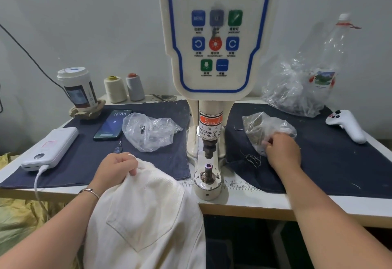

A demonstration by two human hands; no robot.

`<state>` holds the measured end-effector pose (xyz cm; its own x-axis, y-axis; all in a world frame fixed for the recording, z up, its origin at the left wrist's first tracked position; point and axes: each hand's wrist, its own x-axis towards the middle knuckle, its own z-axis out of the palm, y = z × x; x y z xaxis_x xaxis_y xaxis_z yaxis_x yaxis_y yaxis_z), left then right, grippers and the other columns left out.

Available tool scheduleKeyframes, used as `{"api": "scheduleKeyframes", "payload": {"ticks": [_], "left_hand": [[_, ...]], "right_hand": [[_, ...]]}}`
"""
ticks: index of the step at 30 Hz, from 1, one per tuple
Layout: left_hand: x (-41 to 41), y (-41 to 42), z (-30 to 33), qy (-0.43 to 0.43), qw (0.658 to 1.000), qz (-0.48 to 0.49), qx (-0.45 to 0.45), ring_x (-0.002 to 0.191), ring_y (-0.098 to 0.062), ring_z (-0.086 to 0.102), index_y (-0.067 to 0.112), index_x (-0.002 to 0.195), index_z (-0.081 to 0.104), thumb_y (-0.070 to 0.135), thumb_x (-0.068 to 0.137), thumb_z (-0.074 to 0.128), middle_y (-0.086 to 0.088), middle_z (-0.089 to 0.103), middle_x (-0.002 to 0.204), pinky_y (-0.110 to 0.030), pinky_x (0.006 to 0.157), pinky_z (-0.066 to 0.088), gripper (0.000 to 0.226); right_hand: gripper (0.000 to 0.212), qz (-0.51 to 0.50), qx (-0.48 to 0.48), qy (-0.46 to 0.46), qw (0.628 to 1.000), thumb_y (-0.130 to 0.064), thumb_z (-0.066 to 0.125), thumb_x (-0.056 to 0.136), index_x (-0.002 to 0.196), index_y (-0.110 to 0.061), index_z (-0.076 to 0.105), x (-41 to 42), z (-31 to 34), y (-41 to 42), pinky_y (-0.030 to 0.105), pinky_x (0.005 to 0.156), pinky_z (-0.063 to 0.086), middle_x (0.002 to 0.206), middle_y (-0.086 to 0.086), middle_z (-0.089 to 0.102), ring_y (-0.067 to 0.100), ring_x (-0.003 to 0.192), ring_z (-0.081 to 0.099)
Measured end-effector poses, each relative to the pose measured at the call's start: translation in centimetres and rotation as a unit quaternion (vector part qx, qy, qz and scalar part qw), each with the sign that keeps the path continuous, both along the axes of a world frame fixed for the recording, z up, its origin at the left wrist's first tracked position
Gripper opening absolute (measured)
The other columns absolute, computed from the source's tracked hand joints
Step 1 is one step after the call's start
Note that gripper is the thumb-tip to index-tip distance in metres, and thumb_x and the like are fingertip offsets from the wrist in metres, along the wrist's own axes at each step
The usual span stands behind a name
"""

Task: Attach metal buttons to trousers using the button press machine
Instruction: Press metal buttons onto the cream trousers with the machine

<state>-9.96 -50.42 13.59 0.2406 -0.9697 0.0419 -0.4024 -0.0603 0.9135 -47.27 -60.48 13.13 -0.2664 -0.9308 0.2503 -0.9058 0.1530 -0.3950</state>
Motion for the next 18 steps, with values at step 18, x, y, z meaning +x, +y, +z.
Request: {"api": "scheduleKeyframes", "payload": {"ticks": [18], "left_hand": [[0.2,-0.1,-0.2,-0.009,1.000,0.004,0.002,0.067,-0.020,0.044,0.019,0.032,0.054,0.016,0.052,0.052,-0.007,0.049,0.066,-0.029,0.067,0.034,0.020]], "right_hand": [[0.018,-0.015,-0.090,-0.006,0.996,-0.019,0.056,0.096,0.083,-0.011,0.064,0.9,3.3,5.7,0.036,0.071,0.041,0.090,0.009,0.061,0.029,0.078,0.055]]}}
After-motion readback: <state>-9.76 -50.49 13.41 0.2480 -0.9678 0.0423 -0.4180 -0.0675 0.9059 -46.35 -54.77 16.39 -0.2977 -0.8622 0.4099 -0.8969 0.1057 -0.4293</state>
